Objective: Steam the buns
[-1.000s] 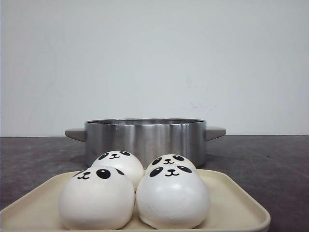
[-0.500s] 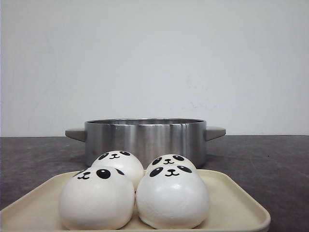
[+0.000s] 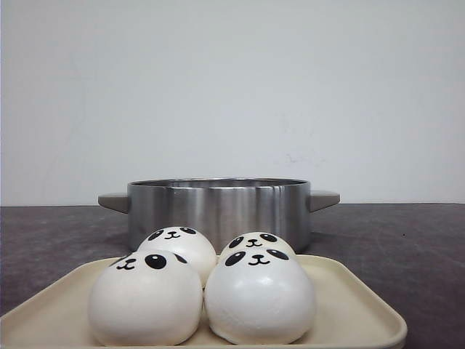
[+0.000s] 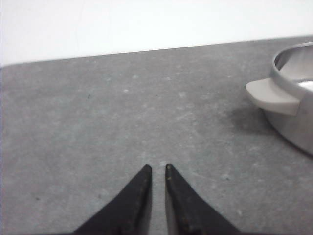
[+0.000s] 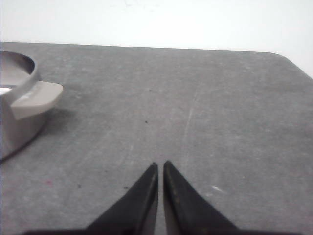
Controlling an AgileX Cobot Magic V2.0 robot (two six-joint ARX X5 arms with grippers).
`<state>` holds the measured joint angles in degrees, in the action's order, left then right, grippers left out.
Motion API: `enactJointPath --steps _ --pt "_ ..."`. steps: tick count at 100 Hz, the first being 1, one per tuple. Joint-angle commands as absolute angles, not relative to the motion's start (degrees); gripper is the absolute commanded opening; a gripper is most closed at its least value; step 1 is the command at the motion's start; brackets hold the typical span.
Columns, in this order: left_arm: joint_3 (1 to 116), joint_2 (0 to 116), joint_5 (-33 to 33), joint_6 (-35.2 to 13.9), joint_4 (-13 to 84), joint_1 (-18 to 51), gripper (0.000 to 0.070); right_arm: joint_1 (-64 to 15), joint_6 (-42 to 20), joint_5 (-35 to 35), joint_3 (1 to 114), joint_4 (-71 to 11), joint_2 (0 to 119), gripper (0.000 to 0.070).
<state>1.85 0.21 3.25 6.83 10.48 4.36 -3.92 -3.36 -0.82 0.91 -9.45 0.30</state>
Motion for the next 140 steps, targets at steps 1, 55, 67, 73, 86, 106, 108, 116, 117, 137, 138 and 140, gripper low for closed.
enactJointPath --steps 1,55,67,73,86,106,108,116,117,137,138,140 --pt "0.8 0.19 3.66 9.41 10.7 4.4 0.0 -3.9 -9.32 -2.22 0.73 -7.81 0.21 0.0012" --pt "16.99 4.54 -1.17 -18.11 9.45 4.4 0.0003 -3.9 -23.49 -11.84 19.18 -6.44 4.16 0.0005" --pt "26.48 12.53 -1.98 -15.92 12.53 4.43 0.0003 -3.88 -15.03 -11.77 30.76 -14.68 10.92 0.0005" --pt "31.62 16.88 -3.64 -14.85 13.74 4.4 0.0003 -3.88 -12.67 -12.08 35.97 -17.5 13.93 0.0005" --pt "39.29 22.83 -7.07 -14.46 14.24 4.4 0.0084 -3.95 -12.71 -15.44 43.53 -19.33 18.04 0.0048" --pt "42.59 25.23 -13.69 -14.63 14.39 4.43 0.0556 -3.95 -15.44 -22.24 47.37 -20.01 21.71 0.0677" --pt "42.59 25.23 -14.33 -14.63 14.72 4.43 0.0556 -3.95 -15.57 -22.81 47.37 -20.16 22.15 0.0673" --pt "42.59 25.21 -15.49 -14.63 16.25 4.47 0.0556 -3.97 -15.68 -23.62 47.37 -21.91 24.49 0.0666" --pt "42.59 25.21 -15.59 -14.63 16.51 4.47 0.0556 -3.99 -15.7 -23.66 47.37 -22.13 24.84 0.0664" --pt "42.59 25.43 -16.97 -14.61 20.29 4.6 0.0556 -8.21 -16.58 -23.29 48.9 -24.82 34.22 0.0605" --pt "42.59 25.45 -16.95 -14.61 20.36 4.62 0.0556 -8.69 -16.58 -23.11 49.15 -25.06 34.81 0.0605" --pt "42.59 25.45 -16.95 -14.61 20.49 4.62 0.0556 -9.72 -16.71 -22.59 49.65 -25.71 35.97 0.0605"
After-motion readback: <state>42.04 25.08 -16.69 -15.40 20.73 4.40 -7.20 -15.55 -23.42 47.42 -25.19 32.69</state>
